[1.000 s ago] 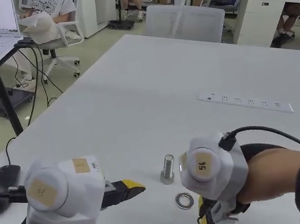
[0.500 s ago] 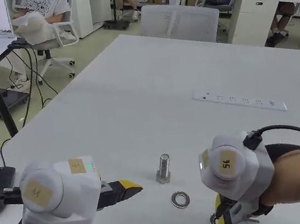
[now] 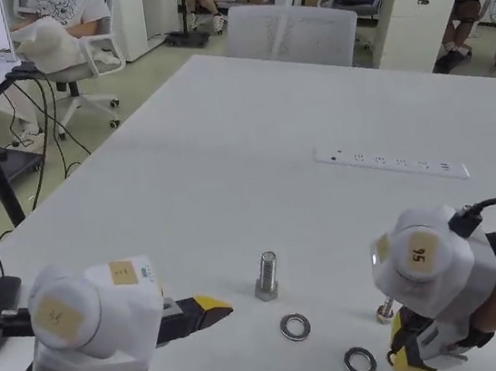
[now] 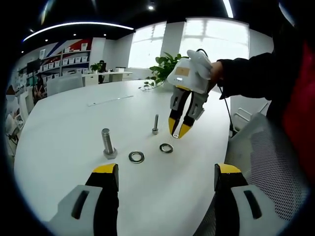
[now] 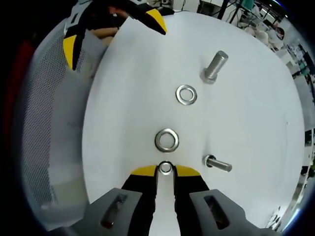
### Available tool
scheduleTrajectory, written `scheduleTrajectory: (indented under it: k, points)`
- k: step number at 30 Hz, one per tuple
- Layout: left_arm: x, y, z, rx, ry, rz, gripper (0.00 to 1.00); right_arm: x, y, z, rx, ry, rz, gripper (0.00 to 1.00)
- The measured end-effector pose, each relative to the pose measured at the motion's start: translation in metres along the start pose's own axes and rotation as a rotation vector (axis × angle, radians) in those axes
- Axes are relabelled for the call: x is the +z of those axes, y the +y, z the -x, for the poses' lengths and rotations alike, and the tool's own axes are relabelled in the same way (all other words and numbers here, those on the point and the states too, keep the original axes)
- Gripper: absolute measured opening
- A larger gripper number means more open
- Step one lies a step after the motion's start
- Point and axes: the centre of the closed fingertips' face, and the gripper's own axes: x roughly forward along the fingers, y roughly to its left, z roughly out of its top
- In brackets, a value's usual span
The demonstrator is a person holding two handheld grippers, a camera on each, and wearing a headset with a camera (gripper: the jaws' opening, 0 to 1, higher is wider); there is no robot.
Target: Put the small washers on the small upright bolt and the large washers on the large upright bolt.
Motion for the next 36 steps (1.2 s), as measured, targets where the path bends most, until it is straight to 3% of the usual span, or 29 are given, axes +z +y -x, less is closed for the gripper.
scheduleTrajectory:
  k: [16,36]
  points:
    - [-0.002,-0.001,0.001,0.003,0.002,0.003,0.79,-0.016,-0.014,0.019,-0.027,0.011,-0.044,0.13]
    - [-0.001,0.000,0.001,0.004,0.001,0.003,0.79,-0.010,-0.042,0.061,-0.093,0.007,-0.016,0.13]
